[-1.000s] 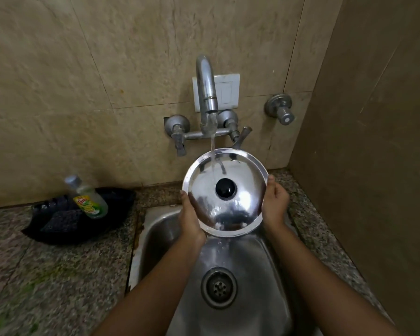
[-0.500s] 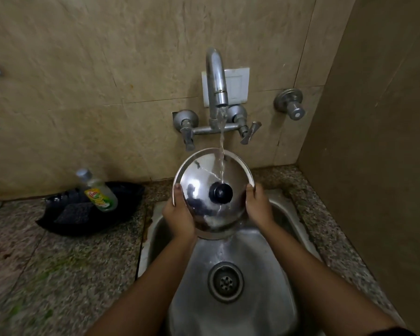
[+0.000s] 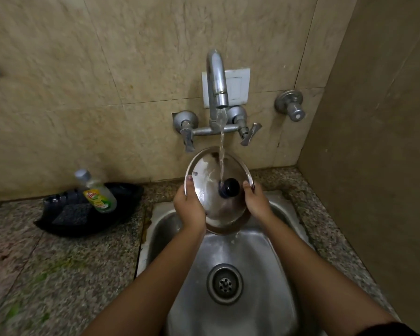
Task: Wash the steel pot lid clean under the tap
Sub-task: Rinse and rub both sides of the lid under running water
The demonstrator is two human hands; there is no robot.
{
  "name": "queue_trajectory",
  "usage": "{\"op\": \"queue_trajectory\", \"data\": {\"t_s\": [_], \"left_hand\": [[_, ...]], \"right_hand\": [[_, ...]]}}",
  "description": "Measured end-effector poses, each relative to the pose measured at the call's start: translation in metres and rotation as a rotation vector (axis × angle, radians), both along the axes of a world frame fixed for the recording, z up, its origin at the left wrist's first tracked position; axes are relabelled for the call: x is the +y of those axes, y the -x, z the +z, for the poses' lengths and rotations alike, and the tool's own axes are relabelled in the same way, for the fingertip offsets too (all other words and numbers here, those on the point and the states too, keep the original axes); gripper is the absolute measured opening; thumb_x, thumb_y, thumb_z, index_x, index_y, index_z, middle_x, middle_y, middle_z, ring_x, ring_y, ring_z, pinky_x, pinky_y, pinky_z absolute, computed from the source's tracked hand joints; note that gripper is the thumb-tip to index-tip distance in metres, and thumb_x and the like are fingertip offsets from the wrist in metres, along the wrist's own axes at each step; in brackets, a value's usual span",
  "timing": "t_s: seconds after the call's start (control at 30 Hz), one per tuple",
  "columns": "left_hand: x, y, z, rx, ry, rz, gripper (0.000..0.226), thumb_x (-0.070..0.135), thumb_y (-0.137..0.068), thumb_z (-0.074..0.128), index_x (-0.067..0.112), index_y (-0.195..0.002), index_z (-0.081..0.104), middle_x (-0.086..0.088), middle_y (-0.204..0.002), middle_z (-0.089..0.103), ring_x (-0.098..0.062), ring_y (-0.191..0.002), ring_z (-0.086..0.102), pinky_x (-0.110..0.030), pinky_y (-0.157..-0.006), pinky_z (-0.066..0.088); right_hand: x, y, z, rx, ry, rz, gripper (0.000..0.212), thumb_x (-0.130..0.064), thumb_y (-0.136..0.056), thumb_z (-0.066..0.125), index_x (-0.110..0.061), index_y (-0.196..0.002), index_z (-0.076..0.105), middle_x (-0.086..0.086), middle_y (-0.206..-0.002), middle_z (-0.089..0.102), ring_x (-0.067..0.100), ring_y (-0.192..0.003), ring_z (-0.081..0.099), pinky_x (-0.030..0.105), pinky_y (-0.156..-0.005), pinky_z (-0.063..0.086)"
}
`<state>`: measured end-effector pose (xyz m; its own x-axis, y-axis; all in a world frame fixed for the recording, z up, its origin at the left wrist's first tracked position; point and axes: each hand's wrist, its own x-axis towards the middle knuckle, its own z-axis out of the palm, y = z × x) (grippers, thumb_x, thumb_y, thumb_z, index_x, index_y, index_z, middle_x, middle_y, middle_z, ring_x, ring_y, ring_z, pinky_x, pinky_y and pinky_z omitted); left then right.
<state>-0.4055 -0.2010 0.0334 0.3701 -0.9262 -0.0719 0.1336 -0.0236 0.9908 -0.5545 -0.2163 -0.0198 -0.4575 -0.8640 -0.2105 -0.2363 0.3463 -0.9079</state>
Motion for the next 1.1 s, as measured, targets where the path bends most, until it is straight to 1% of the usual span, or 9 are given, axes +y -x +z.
{"op": "queue_trajectory", "data": {"t_s": [0.2,0.37,0.5,0.63,0.73,0.83,0.9,1.0,1.1], "left_hand": [[-0.009,0.014,-0.003,0.047,-0.119,-0.085,0.038,0.039,-0.095,0.051,0.004,-0.092,0.066,-0.002,-0.074,0.063,-0.02,-0.074,0.061,-0.028,-0.064,0.049],[-0.01,-0.003,-0.003,-0.045,-0.13,-0.233,0.032,0.035,-0.095,0.054,0.008,-0.079,0.063,-0.002,-0.063,0.059,-0.012,-0.057,0.056,-0.018,-0.048,0.045],[-0.004,-0.014,0.004,-0.158,-0.054,-0.391,0.033,0.027,-0.093,0.058,0.009,-0.065,0.058,0.002,-0.054,0.056,0.001,-0.041,0.051,-0.012,-0.042,0.041],[0.003,-0.021,0.01,-0.095,-0.023,-0.445,0.031,0.023,-0.094,0.057,0.007,-0.067,0.061,0.007,-0.051,0.061,0.0,-0.047,0.054,-0.013,-0.048,0.043],[0.004,-0.033,0.006,-0.052,-0.007,-0.428,0.033,0.027,-0.093,0.058,-0.004,-0.085,0.066,-0.016,-0.075,0.064,-0.019,-0.07,0.059,-0.027,-0.064,0.048],[0.005,-0.042,0.001,0.06,-0.072,-0.406,0.04,0.03,-0.092,0.059,-0.01,-0.095,0.065,-0.019,-0.083,0.068,-0.026,-0.075,0.064,-0.034,-0.068,0.053],[0.0,-0.048,0.008,-0.014,-0.117,-0.53,0.033,0.028,-0.09,0.063,-0.004,-0.09,0.068,-0.015,-0.079,0.07,-0.025,-0.071,0.066,-0.029,-0.061,0.054],[-0.013,-0.056,0.019,-0.229,-0.069,-0.747,0.029,0.023,-0.086,0.067,-0.005,-0.084,0.07,-0.016,-0.074,0.071,-0.024,-0.065,0.065,-0.029,-0.062,0.05],[-0.013,-0.061,0.018,-0.13,0.011,-0.597,0.029,0.023,-0.089,0.064,-0.005,-0.082,0.069,-0.014,-0.071,0.068,-0.02,-0.062,0.062,-0.029,-0.06,0.049]], "right_hand": [[0.004,0.011,0.004,0.279,0.12,-0.067,0.056,-0.038,-0.098,0.041,-0.01,-0.146,0.031,0.013,-0.152,0.032,0.031,-0.139,0.032,0.042,-0.114,0.027],[0.007,0.02,0.015,0.553,0.241,0.002,0.054,-0.041,-0.098,0.041,-0.01,-0.141,0.037,0.015,-0.149,0.037,0.031,-0.138,0.031,0.046,-0.114,0.026],[-0.001,0.008,0.043,0.744,0.312,0.229,0.047,-0.046,-0.096,0.031,-0.019,-0.125,0.056,0.007,-0.128,0.058,0.029,-0.123,0.045,0.042,-0.102,0.031],[-0.003,-0.015,0.064,1.004,0.555,0.655,0.036,-0.042,-0.096,0.045,-0.015,-0.114,0.06,0.006,-0.108,0.062,0.022,-0.102,0.054,0.032,-0.081,0.032],[-0.007,0.0,0.063,0.844,0.573,0.57,0.034,-0.045,-0.093,0.051,-0.017,-0.106,0.066,0.002,-0.098,0.068,0.02,-0.09,0.062,0.027,-0.071,0.039],[-0.006,0.016,0.058,0.613,0.472,0.299,0.038,-0.055,-0.088,0.053,-0.02,-0.084,0.067,0.001,-0.076,0.069,0.018,-0.07,0.062,0.035,-0.063,0.05],[-0.005,0.01,0.063,0.623,0.429,0.378,0.039,-0.057,-0.087,0.054,-0.02,-0.083,0.067,-0.001,-0.073,0.067,0.016,-0.067,0.06,0.032,-0.06,0.046],[-0.004,-0.01,0.08,0.732,0.416,0.67,0.033,-0.054,-0.086,0.057,-0.024,-0.084,0.068,-0.004,-0.072,0.065,0.013,-0.067,0.06,0.025,-0.06,0.037],[-0.01,-0.01,0.081,0.608,0.411,0.535,0.035,-0.058,-0.083,0.058,-0.031,-0.063,0.054,-0.009,-0.06,0.056,0.006,-0.057,0.052,0.027,-0.055,0.037]]}}
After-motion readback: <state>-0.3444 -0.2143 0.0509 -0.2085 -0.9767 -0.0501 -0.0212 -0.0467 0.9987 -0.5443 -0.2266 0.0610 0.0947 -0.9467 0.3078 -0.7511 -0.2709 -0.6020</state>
